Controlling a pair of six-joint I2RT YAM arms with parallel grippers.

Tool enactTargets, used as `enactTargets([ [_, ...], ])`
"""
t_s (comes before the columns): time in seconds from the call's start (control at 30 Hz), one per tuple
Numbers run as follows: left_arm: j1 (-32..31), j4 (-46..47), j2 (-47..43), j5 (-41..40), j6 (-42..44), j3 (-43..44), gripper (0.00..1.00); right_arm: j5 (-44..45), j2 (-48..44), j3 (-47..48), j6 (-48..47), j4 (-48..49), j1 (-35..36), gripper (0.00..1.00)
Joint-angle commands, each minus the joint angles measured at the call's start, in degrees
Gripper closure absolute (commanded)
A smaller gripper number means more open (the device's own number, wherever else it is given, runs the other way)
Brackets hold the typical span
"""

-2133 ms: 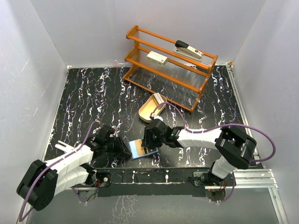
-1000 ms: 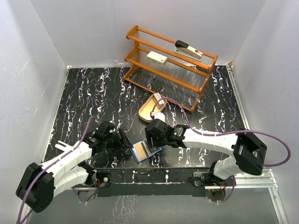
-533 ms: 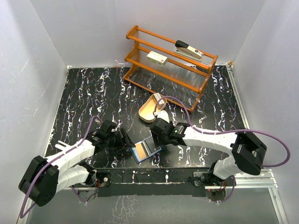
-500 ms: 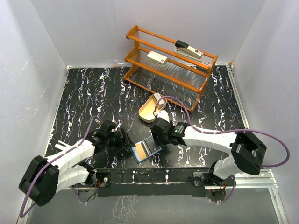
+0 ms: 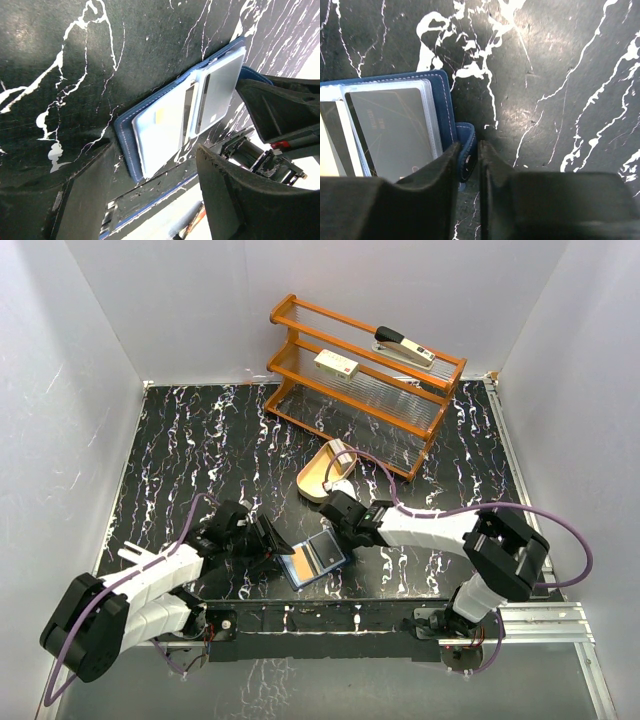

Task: Put the credit cards into the card holder
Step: Close the card holder at the center of the board.

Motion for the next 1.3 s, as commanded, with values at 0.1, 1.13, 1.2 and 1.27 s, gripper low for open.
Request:
enactTargets([
  [0.1, 0.1, 1.1, -2.7, 2.2, -2.5, -2.0, 0.35, -7.7, -3.6, -4.2, 3.1, 6.8, -0.1, 0.98],
  [1.13, -1.6, 12.6, -5.9, 12.7, -7.2, 0.1, 0.47, -13.4, -9.3, -11.8, 15.0, 18.8, 4.7, 1.00],
  [1.2, -2.4, 14.4, -3.2, 12.8, -6.8, 0.0, 0.53, -13.4, -9.2, -11.8, 15.1, 18.8, 4.8, 1.00],
  [1.27, -3.1, 15.2, -1.0, 12.2, -6.1, -0.1, 0.55, -13.4, -9.6, -12.1, 15.3, 19.0, 4.8, 1.00],
])
